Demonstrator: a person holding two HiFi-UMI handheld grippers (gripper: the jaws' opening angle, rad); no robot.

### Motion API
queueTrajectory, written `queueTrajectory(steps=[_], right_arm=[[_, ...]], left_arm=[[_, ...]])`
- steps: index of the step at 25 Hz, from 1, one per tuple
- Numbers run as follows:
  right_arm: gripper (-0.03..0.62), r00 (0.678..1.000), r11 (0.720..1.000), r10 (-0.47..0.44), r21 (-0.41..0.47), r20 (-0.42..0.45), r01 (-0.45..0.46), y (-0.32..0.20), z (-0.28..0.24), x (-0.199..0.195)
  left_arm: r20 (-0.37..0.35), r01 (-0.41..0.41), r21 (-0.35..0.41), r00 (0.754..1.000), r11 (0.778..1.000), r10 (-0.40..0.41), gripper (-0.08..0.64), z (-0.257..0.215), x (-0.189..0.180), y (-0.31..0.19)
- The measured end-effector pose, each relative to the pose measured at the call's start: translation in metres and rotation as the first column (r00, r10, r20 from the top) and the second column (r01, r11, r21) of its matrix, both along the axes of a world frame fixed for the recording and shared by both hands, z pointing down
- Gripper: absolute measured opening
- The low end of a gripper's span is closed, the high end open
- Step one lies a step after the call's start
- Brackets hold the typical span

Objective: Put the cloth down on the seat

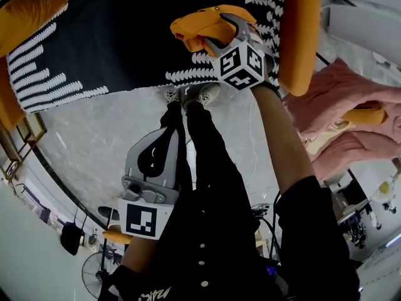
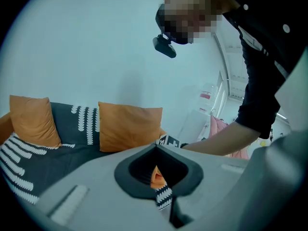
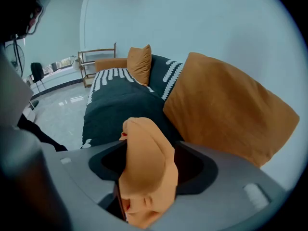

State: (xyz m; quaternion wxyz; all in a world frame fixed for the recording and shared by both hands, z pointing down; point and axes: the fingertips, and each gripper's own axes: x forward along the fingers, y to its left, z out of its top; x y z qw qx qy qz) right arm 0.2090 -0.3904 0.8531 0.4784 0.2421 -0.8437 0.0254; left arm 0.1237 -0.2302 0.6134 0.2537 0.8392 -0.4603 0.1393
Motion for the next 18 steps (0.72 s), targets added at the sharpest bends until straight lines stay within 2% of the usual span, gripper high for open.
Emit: queueTrajectory(steps=[3,7,15,18], right_arm=[[0.312,0.999,0.999,-0.043,-0.03,0.001,0.043,0.014,-0.01,-0.003],[0.286,0.997,0.998,-0.069,-0.001,0.021,0.069,0.025,-0.038,-0.008],[0.033,0.995,0.99,-0.079,0.118,0.06,0.071,0.036,-0.122,-0.009],[0.028,0.995,0.986,-0.068,0.16,0.074,0.055,0.04,-0.159,-0.007]], left_arm=[[-0.021,-0.003,-0.003,1.0,1.0,0.003,0.001,-0.007,0.003,0.0],[-0.01,-0.024,0.026,1.0,0.999,0.024,0.001,-0.022,0.006,-0.006],[0.011,-0.052,0.122,0.999,0.991,0.051,0.001,-0.075,0.004,-0.023],[0.021,-0.065,0.154,0.998,0.986,0.062,0.001,-0.097,0.002,-0.026]])
